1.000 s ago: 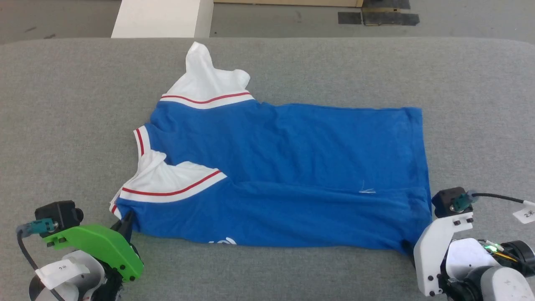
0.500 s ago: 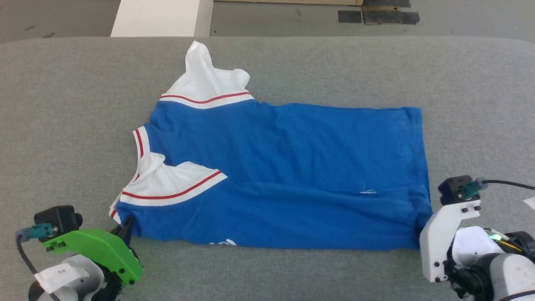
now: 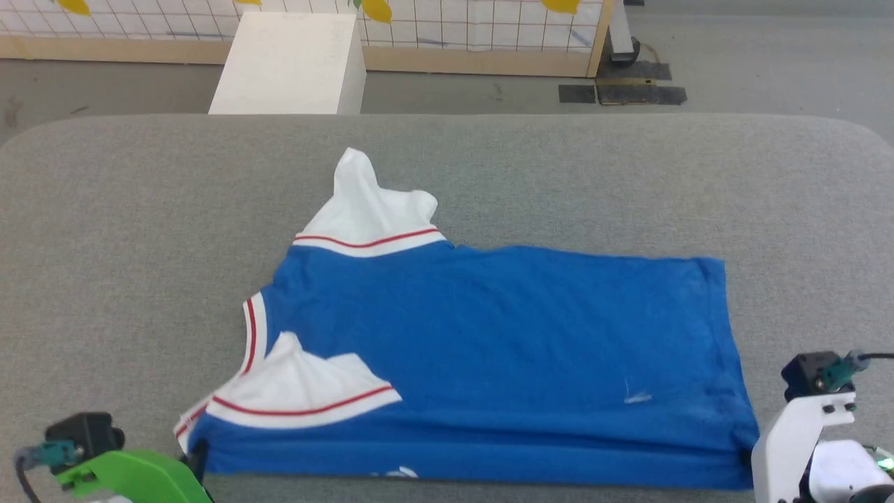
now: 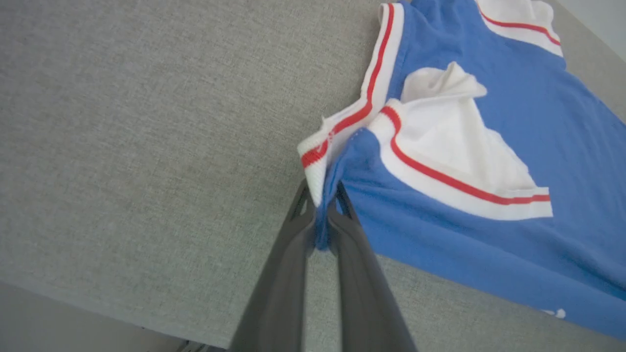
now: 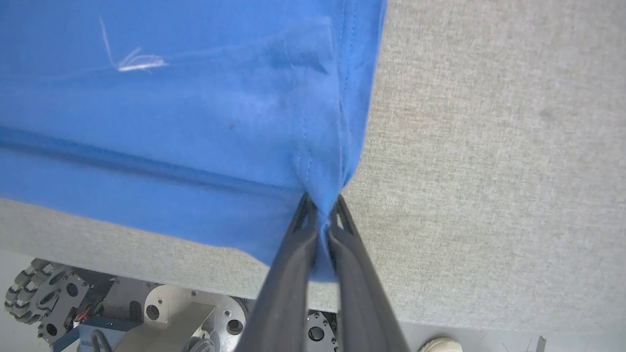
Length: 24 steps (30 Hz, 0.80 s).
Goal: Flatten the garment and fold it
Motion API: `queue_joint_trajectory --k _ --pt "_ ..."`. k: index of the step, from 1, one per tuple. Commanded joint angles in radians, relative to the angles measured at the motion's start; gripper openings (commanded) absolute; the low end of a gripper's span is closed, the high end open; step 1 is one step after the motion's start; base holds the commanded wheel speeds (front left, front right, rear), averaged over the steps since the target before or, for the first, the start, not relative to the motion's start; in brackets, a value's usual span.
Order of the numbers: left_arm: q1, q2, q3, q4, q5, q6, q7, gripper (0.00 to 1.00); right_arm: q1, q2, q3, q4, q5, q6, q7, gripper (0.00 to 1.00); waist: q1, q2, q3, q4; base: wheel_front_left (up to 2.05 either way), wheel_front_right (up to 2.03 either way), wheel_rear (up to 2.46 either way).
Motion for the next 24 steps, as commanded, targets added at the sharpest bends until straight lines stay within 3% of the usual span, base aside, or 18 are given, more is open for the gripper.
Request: queue_joint_trajectory --k 1,3,4,5,6,11,14,18,24 --pt "0.017 0.003 -0.001 0.013 -0.012 0.008 0.009 0.00 0.018 -0.008 -0.003 0.008 -0.001 -0.002 0.005 0.00 0.0000 -0.0001 -0.001 0.000 0.00 0.00 0.00" --pt "0.019 -0.012 -0.016 0.040 -0.035 -0.003 0.031 0.04 0.029 -0.005 0.003 0.029 -0.005 -0.002 0.004 0.00 0.0000 -0.0001 0.000 0.002 0.00 0.00 0.00" --pt "0.017 -0.017 -0.022 0.053 -0.043 -0.008 0.039 0.35 0.030 -0.003 0.006 0.037 -0.006 -0.002 -0.003 0.15 0.0000 -0.0001 0.000 0.002 0.00 0.00 0.00" --pt "0.014 -0.020 -0.026 0.068 -0.049 -0.012 0.045 0.71 0.030 -0.002 0.013 0.046 -0.007 -0.002 -0.011 0.66 0.0000 -0.0001 -0.001 0.002 0.00 0.00 0.00" --pt "0.010 -0.022 -0.028 0.078 -0.052 -0.016 0.048 1.00 0.030 -0.001 0.016 0.053 -0.007 -0.002 -0.017 1.00 0.0000 -0.0001 -0.002 0.002 0.00 0.00 0.00" --pt "-0.012 -0.007 -0.009 0.084 -0.046 -0.028 0.029 1.00 0.011 0.005 0.007 0.053 0.010 -0.002 -0.058 1.00 0.0000 -0.0001 -0.019 -0.007 0.00 0.00 0.00" --pt "-0.070 0.035 0.018 0.015 0.007 -0.048 -0.027 1.00 -0.047 0.021 -0.058 0.002 0.025 -0.002 -0.139 1.00 0.0000 -0.0001 -0.029 -0.013 0.00 0.00 0.00" --pt "-0.184 0.049 -0.011 -0.002 0.066 -0.100 -0.067 1.00 -0.121 0.023 -0.107 -0.012 0.025 -0.002 -0.219 1.00 0.0000 -0.0001 -0.020 -0.012 0.00 0.00 0.00" --pt "-0.453 0.002 -0.124 0.116 0.179 -0.205 -0.136 1.00 -0.258 0.033 -0.135 0.010 0.012 -0.002 -0.298 1.00 0.0000 -0.0001 0.032 -0.025 0.00 0.00 0.00"
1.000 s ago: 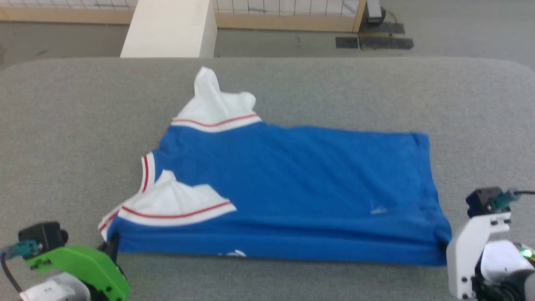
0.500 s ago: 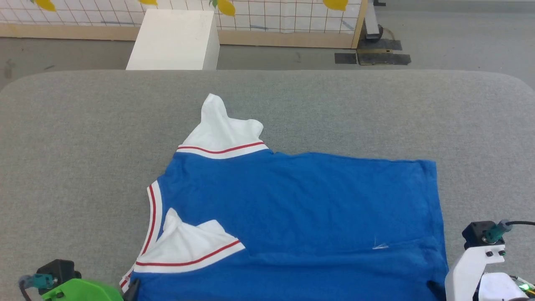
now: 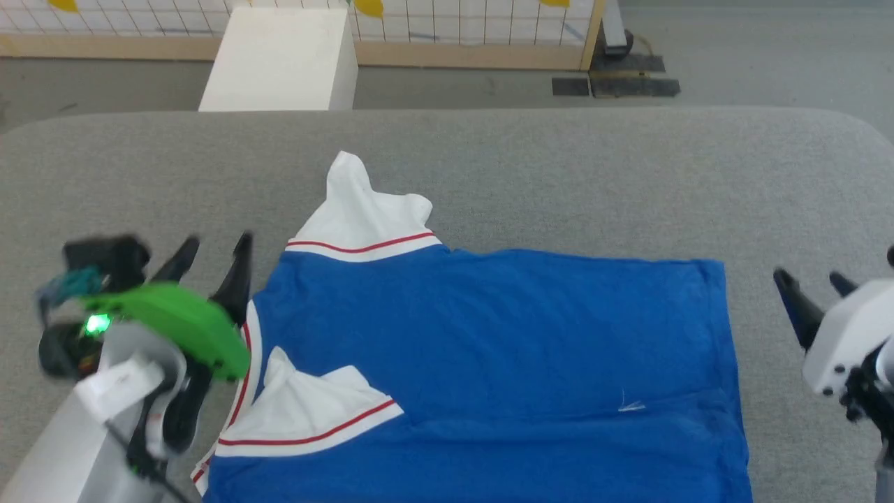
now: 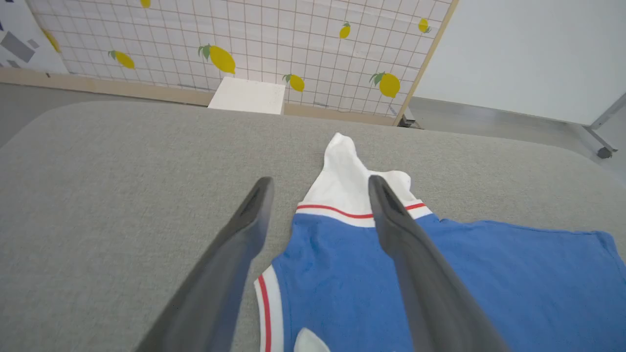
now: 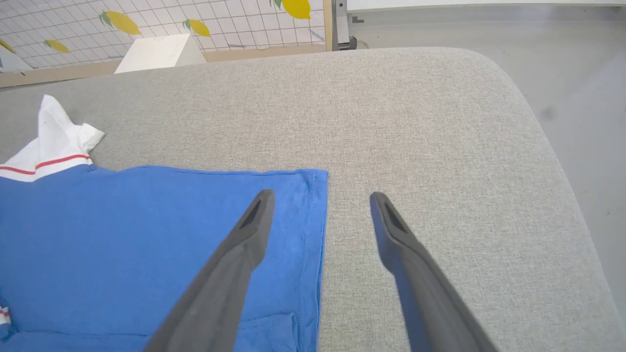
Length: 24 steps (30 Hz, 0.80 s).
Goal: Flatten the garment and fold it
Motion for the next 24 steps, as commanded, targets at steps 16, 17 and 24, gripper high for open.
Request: queue_joint_trajectory --k 16,17,24 --pt "-0.699 -0.132 -0.150 0.548 0.096 -0.181 0.139 1.00 -0.223 0.032 0.034 0.015 -0.035 -0.001 -0.035 1.00 0.0000 0.0000 0.300 -0.063 0.00 0.00 0.00" --pt "-0.726 -0.134 -0.162 0.574 0.099 -0.187 0.174 1.00 -0.224 0.033 0.034 0.010 -0.035 -0.001 -0.034 1.00 0.0000 0.0000 0.312 -0.067 0.00 0.00 0.00" --pt "-0.841 -0.127 -0.240 0.757 0.097 -0.145 0.541 1.00 -0.218 0.045 0.028 -0.012 -0.040 -0.001 -0.044 1.00 0.0000 0.0000 0.372 -0.106 0.00 0.00 0.00"
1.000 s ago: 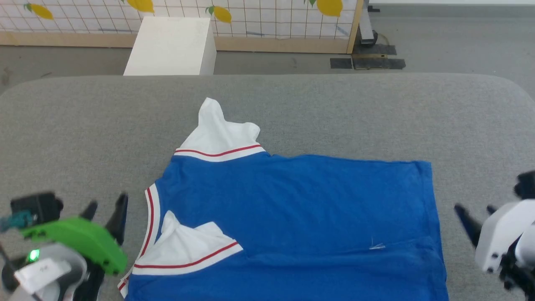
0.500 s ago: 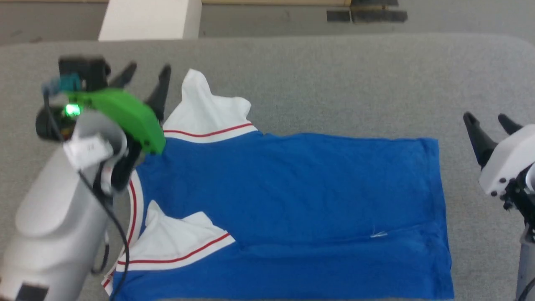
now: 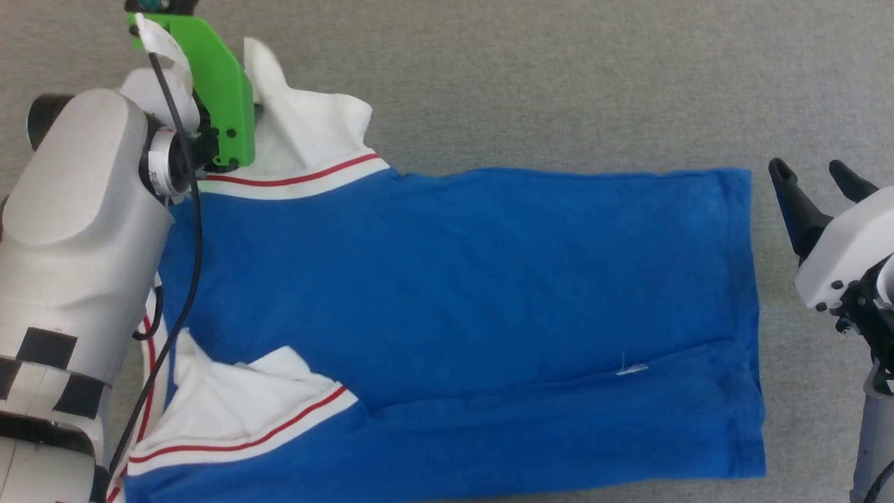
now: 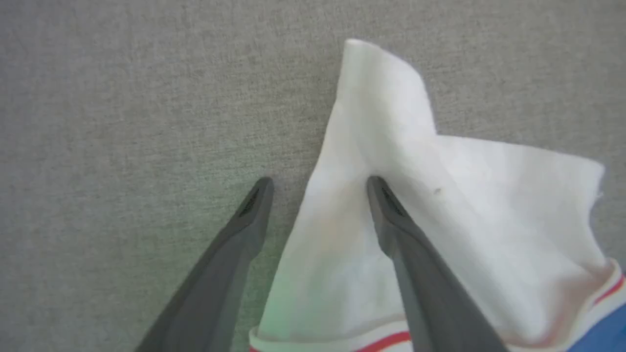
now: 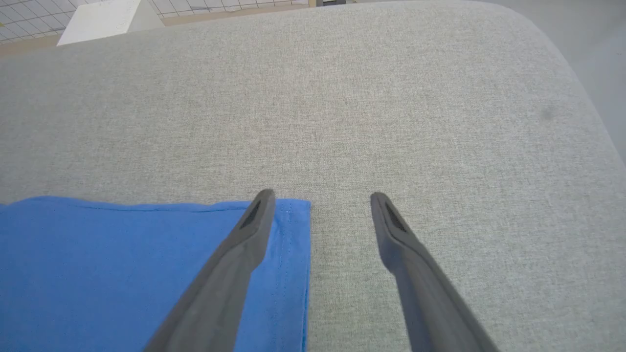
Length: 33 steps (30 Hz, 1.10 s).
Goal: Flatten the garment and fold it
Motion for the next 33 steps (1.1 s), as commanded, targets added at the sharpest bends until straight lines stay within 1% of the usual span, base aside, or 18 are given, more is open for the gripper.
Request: queue_joint_trajectory --k 1,4,6,7,8,9,13,18,22,25,28,33 --pt "-0.008 0.005 -0.006 0.005 0.001 0.013 0.028 1.00 -0.003 0.004 -0.003 -0.004 -0.009 -0.001 -0.008 1.00 -0.0002 0.0000 0.030 -0.029 0.00 0.00 0.00" --pt "0.021 0.001 -0.012 0.007 -0.021 0.019 0.085 1.00 0.006 0.009 -0.007 -0.004 -0.008 -0.001 -0.014 1.00 -0.0002 0.0000 0.037 -0.032 0.00 0.00 0.00" --pt "0.042 0.009 -0.028 0.003 -0.016 0.018 0.107 1.00 0.009 0.012 -0.011 -0.006 -0.008 -0.001 -0.016 1.00 -0.0002 0.0000 0.042 -0.031 0.00 0.00 0.00" --pt "0.052 0.011 -0.031 0.001 -0.019 0.018 0.113 0.93 0.010 0.013 -0.012 -0.006 -0.008 -0.001 -0.017 1.00 -0.0002 0.0000 0.043 -0.031 0.00 0.00 0.00" --pt "0.064 0.013 -0.034 -0.004 -0.021 0.015 0.115 0.15 0.011 0.014 -0.014 -0.007 -0.009 -0.001 -0.017 1.00 -0.0002 0.0000 0.044 -0.030 0.00 0.00 0.00" --pt "0.072 0.016 -0.034 -0.009 -0.023 0.013 0.112 0.00 0.011 0.015 -0.015 -0.008 -0.010 -0.001 -0.018 1.00 -0.0002 0.0000 0.044 -0.029 0.00 0.00 0.00" --pt "0.102 0.021 -0.017 -0.037 -0.043 -0.001 0.068 0.00 0.013 0.015 -0.020 -0.007 -0.018 -0.001 -0.017 1.00 -0.0002 0.0000 0.028 -0.015 0.00 0.00 0.00" --pt "0.132 0.044 0.043 -0.101 -0.079 -0.028 -0.054 0.00 0.012 -0.004 0.000 -0.004 -0.038 -0.001 -0.006 1.00 -0.0002 0.0000 -0.006 -0.005 0.00 0.00 0.00" --pt "0.172 0.078 0.103 -0.188 -0.108 -0.039 -0.153 0.00 0.003 -0.041 0.035 0.019 -0.083 -0.001 0.064 1.00 -0.0002 0.0000 -0.030 -0.002 0.00 0.00 0.00" --pt "0.228 0.106 0.158 -0.295 -0.136 -0.028 -0.220 0.00 -0.040 -0.067 0.084 0.049 -0.115 -0.001 0.131 1.00 -0.0002 0.0000 -0.036 -0.002 0.00 0.00 0.00" --pt "0.288 0.134 0.190 -0.400 -0.147 -0.012 -0.253 0.00 -0.075 -0.096 0.135 0.101 -0.129 -0.001 0.198 1.00 -0.0002 0.0000 -0.032 0.004 0.00 0.00 0.00" --pt "0.386 0.156 0.210 -0.578 -0.162 0.014 -0.270 0.00 -0.125 -0.130 0.197 0.177 -0.153 -0.001 0.232 1.00 -0.0002 0.0000 -0.005 0.030 0.00 0.00 0.00"
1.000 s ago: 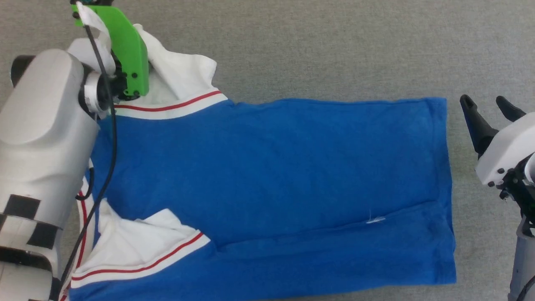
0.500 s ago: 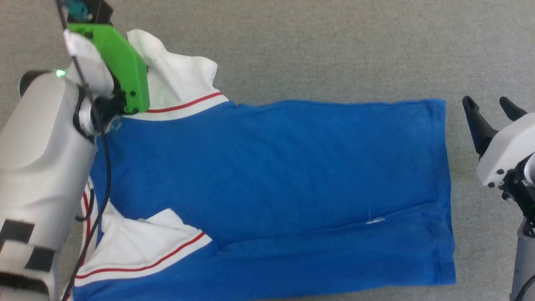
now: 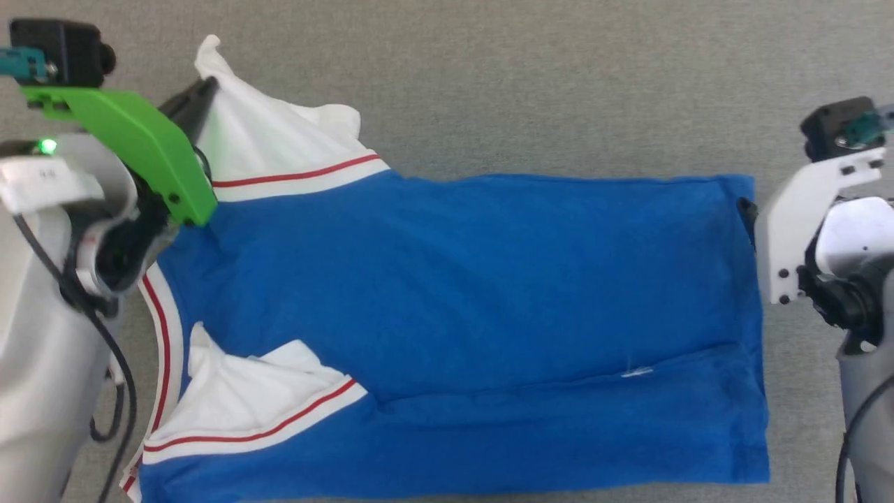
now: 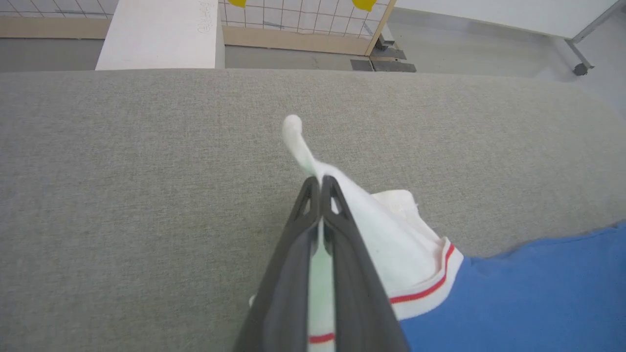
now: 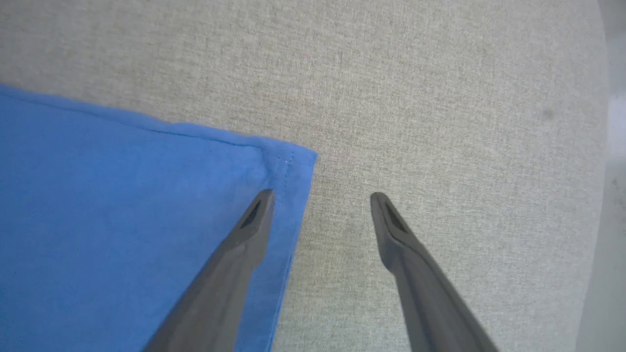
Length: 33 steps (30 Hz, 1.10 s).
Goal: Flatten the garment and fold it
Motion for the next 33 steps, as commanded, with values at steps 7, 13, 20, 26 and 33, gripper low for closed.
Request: queue_joint_trajectory --k 7,13,20,26,33 --pt "0.098 0.022 0.001 -0.134 -0.011 0.024 -0.008 0.00 -0.039 -0.046 0.099 0.110 -0.006 -0.002 0.026 1.00 0.0000 0.0000 0.035 0.040 0.00 0.00 0.00" --pt "0.124 0.032 0.000 -0.161 -0.012 0.015 -0.021 0.00 -0.047 -0.064 0.109 0.122 0.039 -0.002 0.048 0.00 0.0000 0.0000 0.015 0.037 0.00 0.00 0.00" --pt "0.137 0.038 0.017 -0.162 -0.020 0.001 -0.056 0.00 -0.068 -0.044 0.050 0.085 0.070 -0.002 -0.097 0.00 0.0000 0.0000 -0.058 0.029 0.00 0.00 0.00" --pt "0.212 0.042 0.039 -0.204 -0.040 0.025 -0.075 0.00 0.015 -0.052 0.016 0.045 0.108 -0.002 -0.142 0.00 0.0000 0.0000 -0.133 0.030 0.00 0.00 0.00" --pt "0.503 0.027 0.102 -0.327 -0.105 0.094 -0.152 0.00 0.207 -0.029 -0.052 0.008 0.148 -0.002 -0.162 0.00 0.0000 0.0000 -0.224 0.036 0.00 0.00 0.00"
